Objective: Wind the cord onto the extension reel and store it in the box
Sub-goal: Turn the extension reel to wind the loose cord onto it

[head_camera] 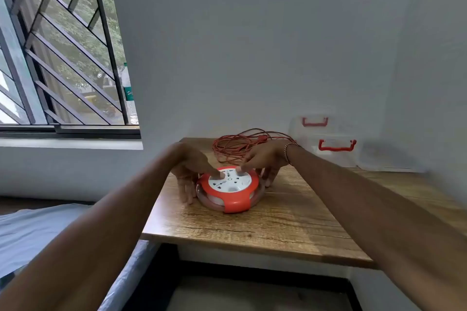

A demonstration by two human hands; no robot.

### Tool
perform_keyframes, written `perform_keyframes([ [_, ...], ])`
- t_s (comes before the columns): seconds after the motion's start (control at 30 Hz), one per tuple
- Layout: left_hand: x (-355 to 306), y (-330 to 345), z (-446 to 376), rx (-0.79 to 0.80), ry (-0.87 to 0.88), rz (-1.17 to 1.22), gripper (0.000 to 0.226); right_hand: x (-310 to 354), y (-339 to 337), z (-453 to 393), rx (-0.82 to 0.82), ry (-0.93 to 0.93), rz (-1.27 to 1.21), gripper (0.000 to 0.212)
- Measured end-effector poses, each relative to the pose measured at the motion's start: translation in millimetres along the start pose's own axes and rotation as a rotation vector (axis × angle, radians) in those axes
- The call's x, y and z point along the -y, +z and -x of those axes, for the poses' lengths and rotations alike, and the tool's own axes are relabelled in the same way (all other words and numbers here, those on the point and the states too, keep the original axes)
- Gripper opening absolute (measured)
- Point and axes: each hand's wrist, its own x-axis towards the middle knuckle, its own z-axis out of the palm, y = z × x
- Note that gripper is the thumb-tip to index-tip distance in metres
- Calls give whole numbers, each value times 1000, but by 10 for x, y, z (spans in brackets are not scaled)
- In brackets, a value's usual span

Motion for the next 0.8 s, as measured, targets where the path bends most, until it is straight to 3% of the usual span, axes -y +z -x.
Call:
perform_keyframes([
  [0.27,-18,-230,93,-374,329,10,57,-9,-165,152,81,-86,-220,49],
  [0.4,-152,-398,187,-652,487,75,50,-29,-279,253,34,-175,-369,52],
  [0.5,-237,-469,173,-863,664,163,50,-109,-314,272,-30,-245,-513,66],
  [0.6,-328,-472,106,-1016,777,335,55,-183,-326,294,-102,-310,-667,59],
  [0.8,-569,-322,-52,-1131,851,570,61,-219,-339,278,-255,-455,-1081,44],
])
